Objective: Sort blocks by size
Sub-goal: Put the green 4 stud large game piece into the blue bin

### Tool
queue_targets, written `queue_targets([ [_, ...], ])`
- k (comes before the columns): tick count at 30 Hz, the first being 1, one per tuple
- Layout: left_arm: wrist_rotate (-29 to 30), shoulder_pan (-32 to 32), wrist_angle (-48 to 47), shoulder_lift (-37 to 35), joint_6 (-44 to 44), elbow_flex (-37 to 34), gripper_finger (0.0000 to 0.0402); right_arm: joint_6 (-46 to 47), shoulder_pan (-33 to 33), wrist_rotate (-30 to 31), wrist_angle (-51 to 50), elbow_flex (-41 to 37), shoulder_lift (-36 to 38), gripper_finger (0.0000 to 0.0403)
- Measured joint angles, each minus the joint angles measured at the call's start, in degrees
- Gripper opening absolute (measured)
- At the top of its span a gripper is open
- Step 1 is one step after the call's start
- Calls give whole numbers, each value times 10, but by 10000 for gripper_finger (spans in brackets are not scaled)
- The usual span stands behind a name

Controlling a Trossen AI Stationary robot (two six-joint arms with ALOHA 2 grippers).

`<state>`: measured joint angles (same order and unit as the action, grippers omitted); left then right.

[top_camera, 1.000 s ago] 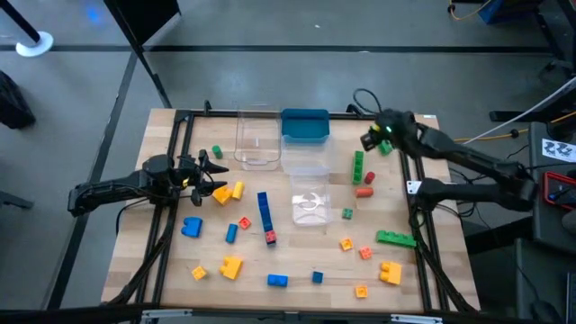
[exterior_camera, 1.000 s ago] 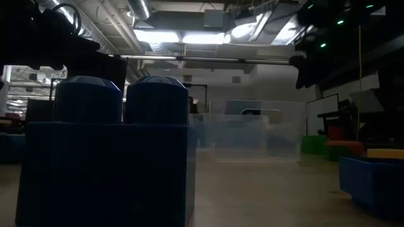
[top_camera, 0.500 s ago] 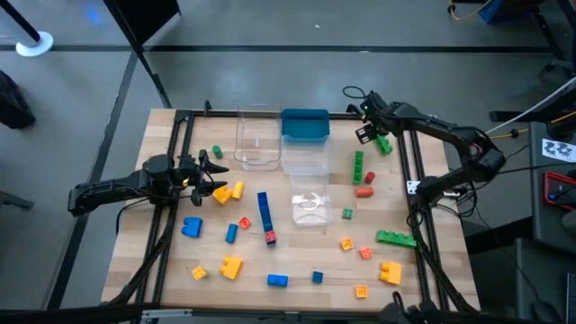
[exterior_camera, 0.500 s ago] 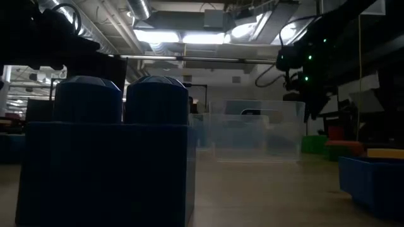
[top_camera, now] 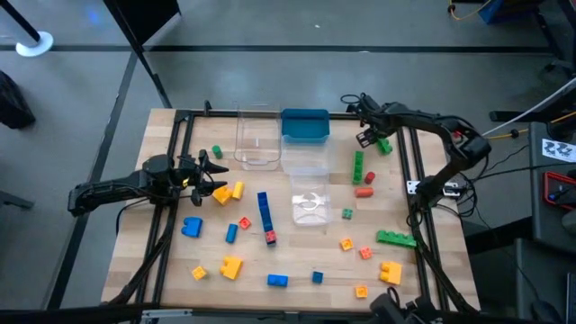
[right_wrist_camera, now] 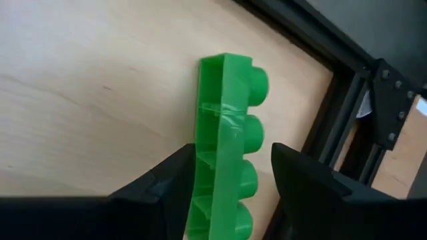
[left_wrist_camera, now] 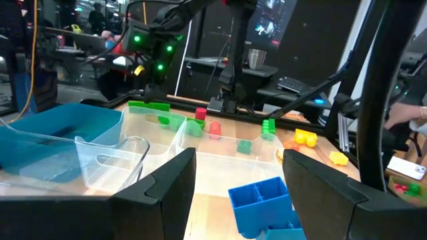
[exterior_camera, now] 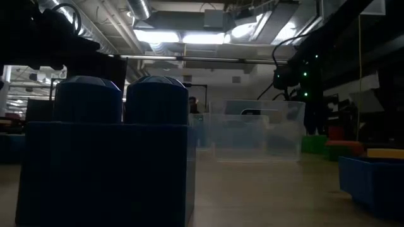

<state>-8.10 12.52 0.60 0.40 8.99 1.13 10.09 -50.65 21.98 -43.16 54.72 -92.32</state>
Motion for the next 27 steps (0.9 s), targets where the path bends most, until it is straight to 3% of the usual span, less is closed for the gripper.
queue_targets([
  [14,0,0,0,0,0,0,210,-1,0,54,20,0,-49,194],
  [27,0,0,0,0,0,0,210,-1,0,55,18,0,-51,95],
])
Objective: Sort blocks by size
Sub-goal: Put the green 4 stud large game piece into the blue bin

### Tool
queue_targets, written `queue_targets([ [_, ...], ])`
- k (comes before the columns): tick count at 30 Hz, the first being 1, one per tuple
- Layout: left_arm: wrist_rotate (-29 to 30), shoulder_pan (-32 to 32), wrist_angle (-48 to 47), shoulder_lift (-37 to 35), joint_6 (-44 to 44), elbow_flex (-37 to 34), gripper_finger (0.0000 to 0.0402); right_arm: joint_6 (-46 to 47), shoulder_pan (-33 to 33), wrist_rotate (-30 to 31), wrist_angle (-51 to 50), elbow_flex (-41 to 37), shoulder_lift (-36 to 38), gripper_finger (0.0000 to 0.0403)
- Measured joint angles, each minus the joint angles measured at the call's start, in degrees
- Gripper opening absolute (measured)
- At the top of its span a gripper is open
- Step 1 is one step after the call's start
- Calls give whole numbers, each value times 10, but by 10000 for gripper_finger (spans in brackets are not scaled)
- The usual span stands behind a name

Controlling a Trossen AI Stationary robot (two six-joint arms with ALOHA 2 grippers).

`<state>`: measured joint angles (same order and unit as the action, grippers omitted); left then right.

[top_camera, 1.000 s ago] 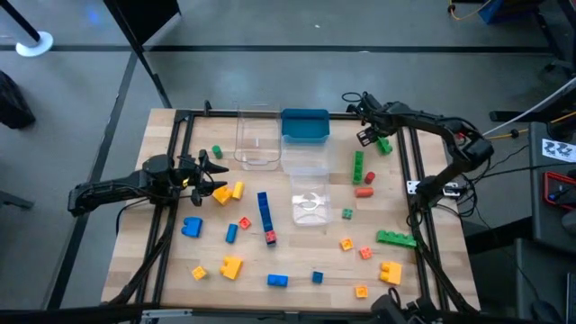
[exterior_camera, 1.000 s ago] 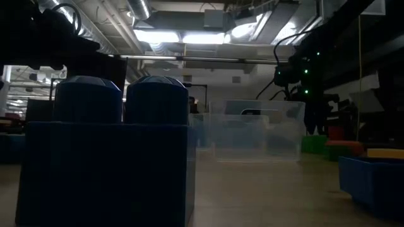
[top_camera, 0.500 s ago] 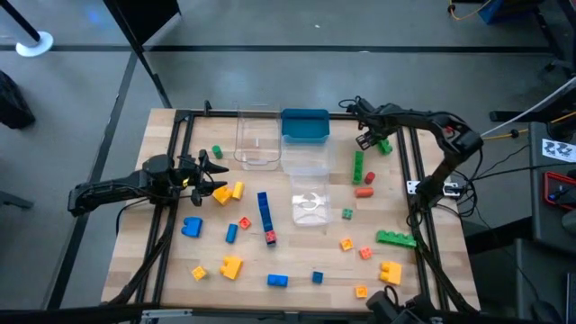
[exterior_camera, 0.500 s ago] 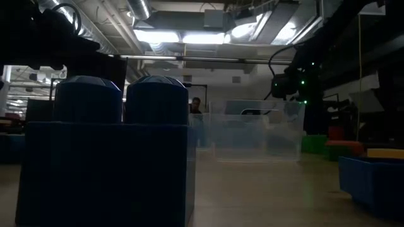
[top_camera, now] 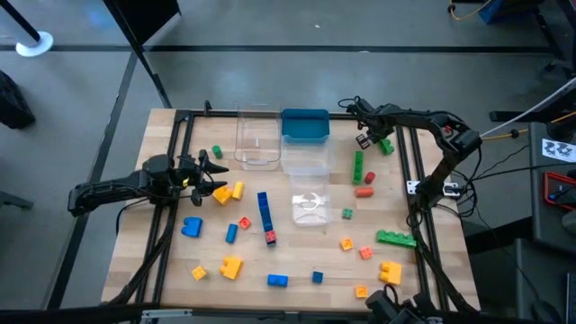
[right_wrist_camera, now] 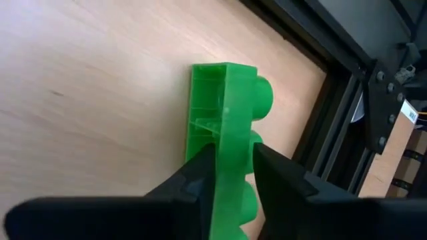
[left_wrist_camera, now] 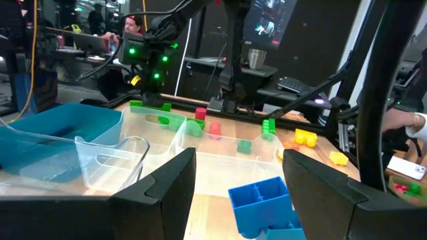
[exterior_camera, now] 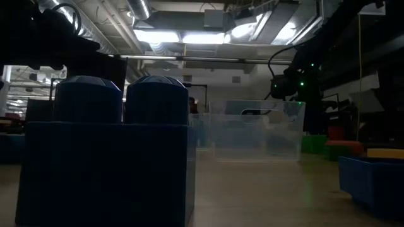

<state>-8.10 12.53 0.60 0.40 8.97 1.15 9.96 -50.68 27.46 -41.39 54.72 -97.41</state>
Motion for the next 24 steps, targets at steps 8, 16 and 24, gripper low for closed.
queue_targets([
  [8,0,0,0,0,0,0,210,0,0,0,-5,0,0,87],
  [16,0,0,0,0,0,0,210,0,0,1,-6,0,0,68],
  [24,0,0,0,0,-4,0,210,0,0,9,-5,1,2,7],
])
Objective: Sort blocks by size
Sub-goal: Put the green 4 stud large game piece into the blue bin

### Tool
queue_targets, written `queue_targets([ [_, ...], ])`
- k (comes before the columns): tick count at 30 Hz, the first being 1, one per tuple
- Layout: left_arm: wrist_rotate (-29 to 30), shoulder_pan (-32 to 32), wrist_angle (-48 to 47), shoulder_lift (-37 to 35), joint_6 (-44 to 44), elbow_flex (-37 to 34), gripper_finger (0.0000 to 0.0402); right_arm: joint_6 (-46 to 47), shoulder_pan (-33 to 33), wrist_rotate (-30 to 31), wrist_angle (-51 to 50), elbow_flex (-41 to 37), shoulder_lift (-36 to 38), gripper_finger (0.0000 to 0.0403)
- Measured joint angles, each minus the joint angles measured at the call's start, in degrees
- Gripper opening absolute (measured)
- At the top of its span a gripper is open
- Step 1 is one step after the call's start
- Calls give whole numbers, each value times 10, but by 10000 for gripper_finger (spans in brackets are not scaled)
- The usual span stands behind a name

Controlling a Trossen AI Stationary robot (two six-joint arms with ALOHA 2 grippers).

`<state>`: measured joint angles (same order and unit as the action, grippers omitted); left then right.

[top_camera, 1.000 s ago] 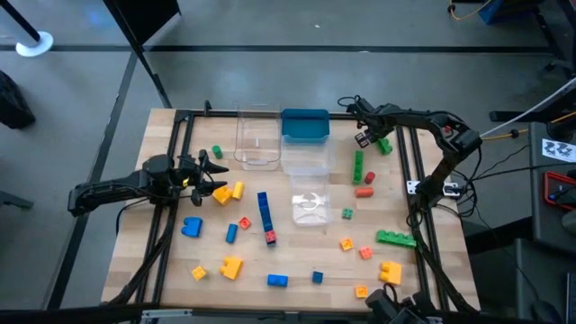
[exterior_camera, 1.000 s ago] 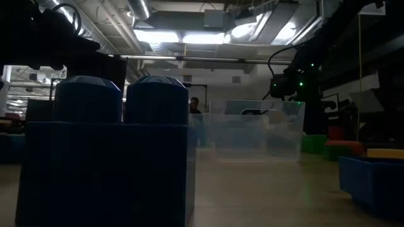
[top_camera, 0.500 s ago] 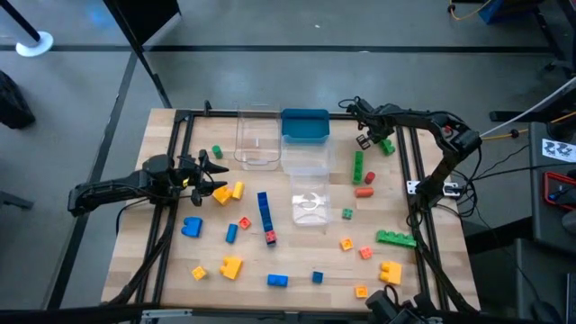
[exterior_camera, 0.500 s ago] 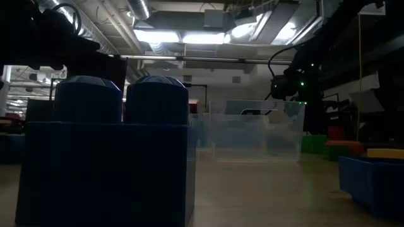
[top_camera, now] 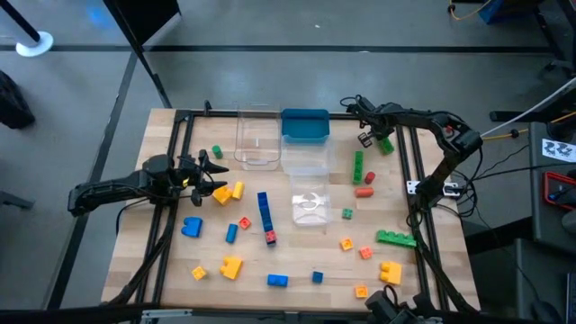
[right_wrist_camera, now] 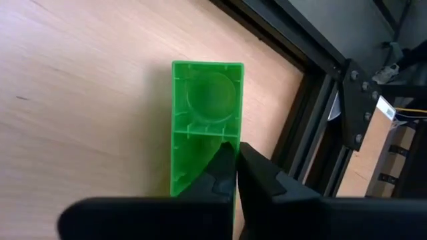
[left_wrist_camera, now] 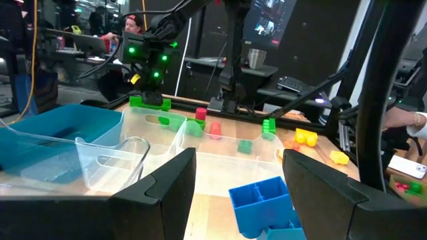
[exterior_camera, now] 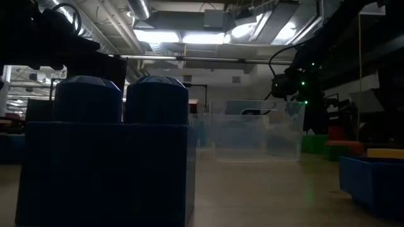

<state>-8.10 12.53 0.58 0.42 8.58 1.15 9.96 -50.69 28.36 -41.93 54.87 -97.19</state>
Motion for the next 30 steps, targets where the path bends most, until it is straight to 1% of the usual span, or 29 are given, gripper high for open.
queue_targets([
  [5,0,0,0,0,0,0,210,0,0,-2,0,0,1,8],
  [8,0,0,0,0,0,0,210,-3,0,-18,-19,16,-1,4],
  [10,0,0,0,0,0,0,210,-11,0,-29,-39,35,-2,5],
  [16,0,0,0,0,0,0,210,-29,1,-19,-103,116,-2,4],
  [19,0,0,0,0,0,0,210,-46,0,-27,-127,162,-2,3],
  [21,0,0,0,0,0,0,210,-62,0,-56,-137,193,-2,3],
  [23,0,0,0,0,0,0,210,-77,0,-98,-137,223,-2,3],
  [26,0,0,0,0,0,0,210,-94,1,-185,-128,263,-2,3],
  [30,0,0,0,0,0,0,210,-103,1,-304,-88,297,-1,2],
])
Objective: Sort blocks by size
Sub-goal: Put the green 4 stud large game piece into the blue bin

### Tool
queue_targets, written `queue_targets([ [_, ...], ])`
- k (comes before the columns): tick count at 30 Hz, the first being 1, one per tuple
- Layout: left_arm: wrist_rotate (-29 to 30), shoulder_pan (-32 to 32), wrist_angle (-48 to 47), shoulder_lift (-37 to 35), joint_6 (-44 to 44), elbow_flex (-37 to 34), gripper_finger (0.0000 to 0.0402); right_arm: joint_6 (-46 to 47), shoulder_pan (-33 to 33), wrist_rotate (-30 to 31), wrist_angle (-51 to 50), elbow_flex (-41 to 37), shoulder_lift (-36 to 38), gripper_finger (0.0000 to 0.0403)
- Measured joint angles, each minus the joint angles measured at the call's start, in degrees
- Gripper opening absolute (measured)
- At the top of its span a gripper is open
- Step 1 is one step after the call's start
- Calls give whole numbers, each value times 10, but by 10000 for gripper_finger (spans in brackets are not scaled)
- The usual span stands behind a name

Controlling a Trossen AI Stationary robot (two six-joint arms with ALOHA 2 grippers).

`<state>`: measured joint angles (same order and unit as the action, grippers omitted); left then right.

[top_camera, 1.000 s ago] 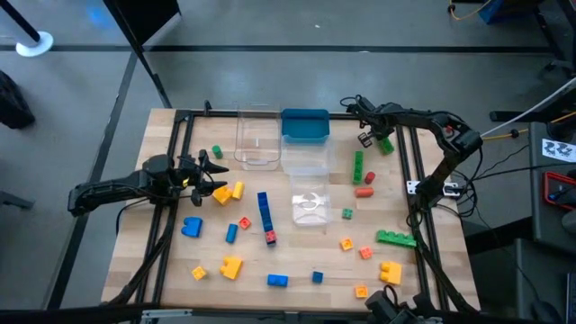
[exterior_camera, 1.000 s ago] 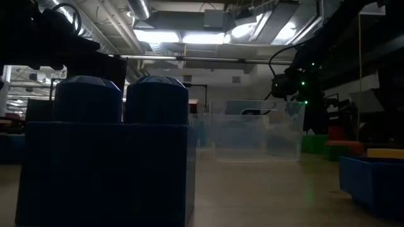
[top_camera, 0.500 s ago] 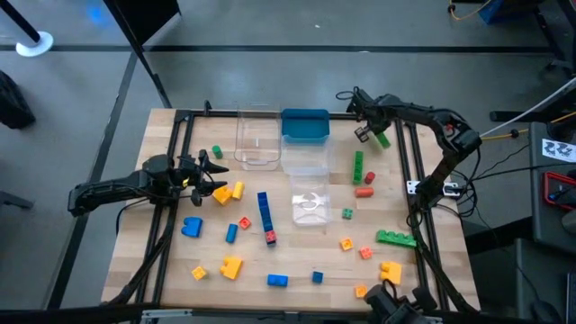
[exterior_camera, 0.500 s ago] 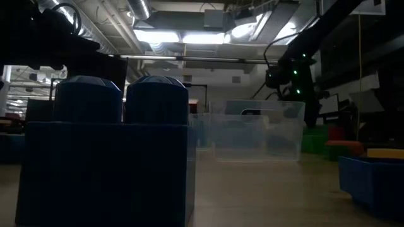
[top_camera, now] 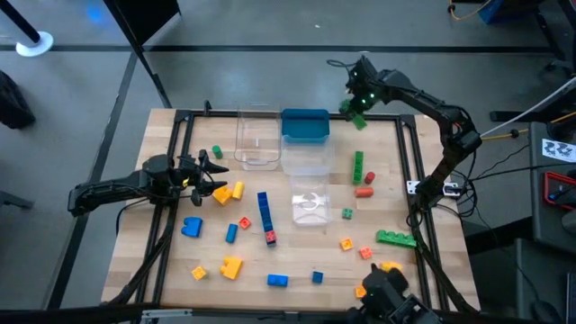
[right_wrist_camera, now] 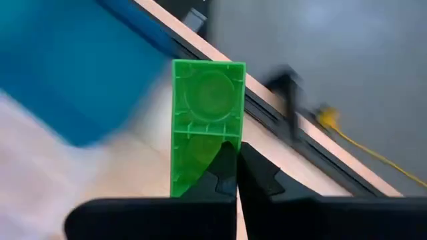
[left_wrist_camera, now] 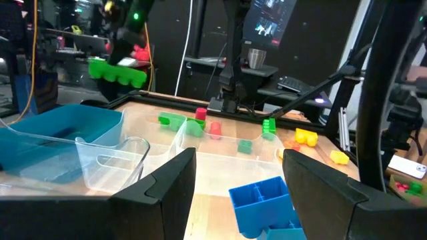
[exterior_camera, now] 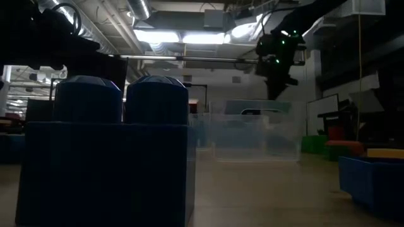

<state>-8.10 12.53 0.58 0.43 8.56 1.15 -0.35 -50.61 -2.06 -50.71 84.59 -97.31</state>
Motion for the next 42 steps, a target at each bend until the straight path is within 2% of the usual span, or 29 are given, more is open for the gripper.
queue_targets([
  [4,0,0,0,0,0,0,210,-35,6,-65,67,1,0,2],
  [11,0,0,0,0,0,0,210,-109,46,-67,150,0,-27,3],
  [21,0,0,0,0,0,0,210,-181,92,-76,197,0,-79,4],
  [28,0,0,0,0,0,0,210,-211,102,-76,241,0,-106,5],
  [42,0,0,0,0,4,0,210,-211,101,-80,268,0,-107,6],
])
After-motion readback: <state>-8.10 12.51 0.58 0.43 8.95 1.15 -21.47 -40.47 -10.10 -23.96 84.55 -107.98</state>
